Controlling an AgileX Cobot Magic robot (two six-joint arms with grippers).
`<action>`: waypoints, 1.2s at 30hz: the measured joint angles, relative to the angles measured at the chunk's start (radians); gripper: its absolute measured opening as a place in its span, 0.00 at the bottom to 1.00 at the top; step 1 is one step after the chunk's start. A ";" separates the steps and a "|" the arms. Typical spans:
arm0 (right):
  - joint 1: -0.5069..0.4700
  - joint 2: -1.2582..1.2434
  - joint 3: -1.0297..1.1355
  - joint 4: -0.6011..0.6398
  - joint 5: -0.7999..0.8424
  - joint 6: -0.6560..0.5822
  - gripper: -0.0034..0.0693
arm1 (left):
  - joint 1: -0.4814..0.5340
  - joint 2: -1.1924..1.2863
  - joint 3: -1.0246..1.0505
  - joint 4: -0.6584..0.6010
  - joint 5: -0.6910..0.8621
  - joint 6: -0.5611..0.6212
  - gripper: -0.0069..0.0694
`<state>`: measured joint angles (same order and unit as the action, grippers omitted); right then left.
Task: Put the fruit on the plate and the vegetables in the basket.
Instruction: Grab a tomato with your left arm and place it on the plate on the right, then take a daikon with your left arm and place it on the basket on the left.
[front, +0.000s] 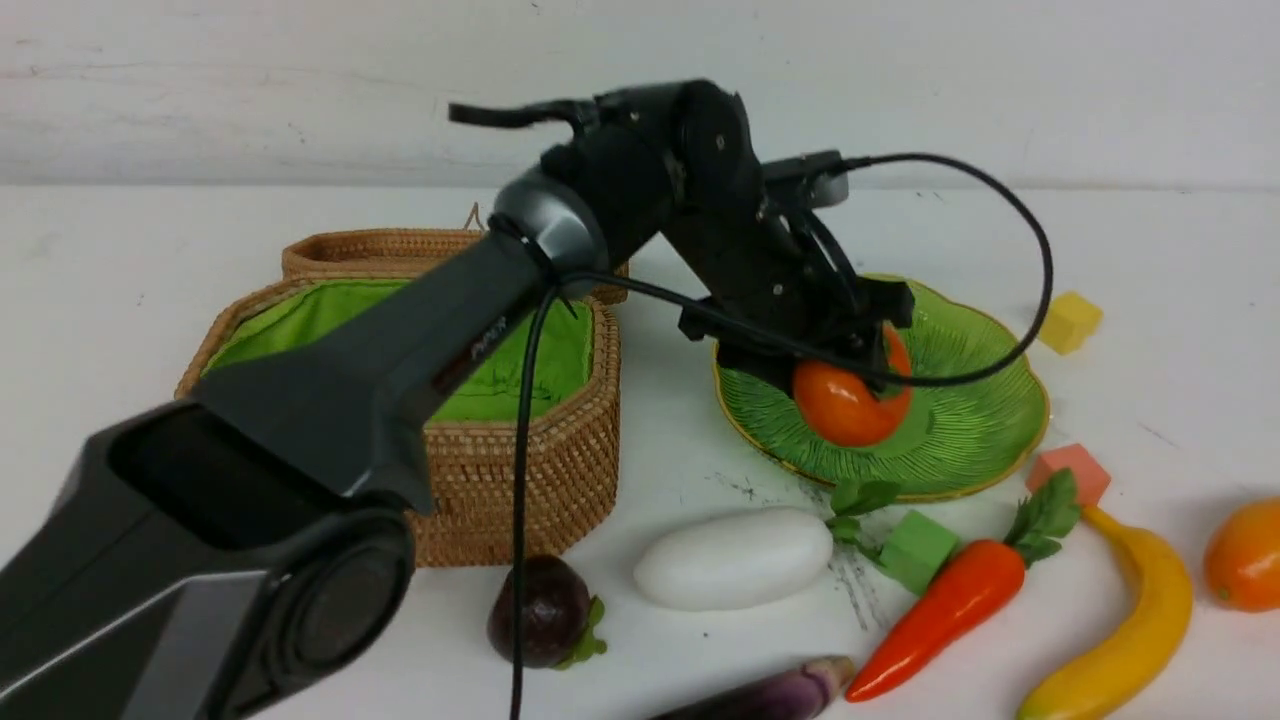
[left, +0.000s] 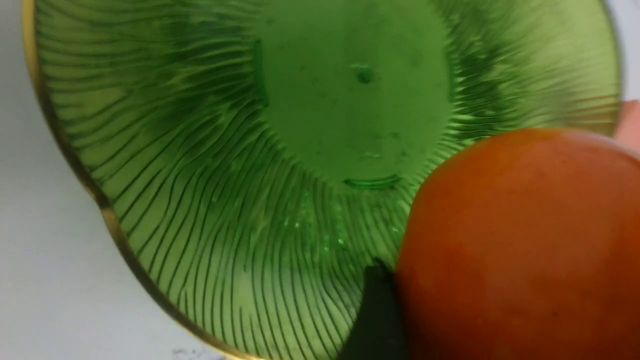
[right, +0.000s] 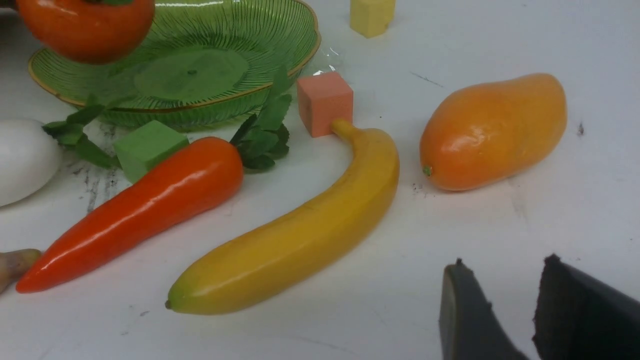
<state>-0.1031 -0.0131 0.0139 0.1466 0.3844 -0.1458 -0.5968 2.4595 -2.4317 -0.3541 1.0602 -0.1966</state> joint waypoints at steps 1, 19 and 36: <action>0.000 0.000 0.000 0.000 0.000 0.000 0.37 | 0.000 0.004 0.000 0.000 -0.001 -0.002 0.82; 0.000 0.000 0.000 0.000 0.000 0.000 0.37 | 0.002 -0.266 0.075 0.055 0.173 0.211 0.92; 0.000 0.000 0.000 0.000 0.000 0.000 0.37 | -0.121 -0.489 0.801 0.321 -0.155 0.422 0.88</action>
<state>-0.1031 -0.0131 0.0139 0.1466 0.3844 -0.1458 -0.7177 1.9707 -1.6304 -0.0327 0.9049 0.2258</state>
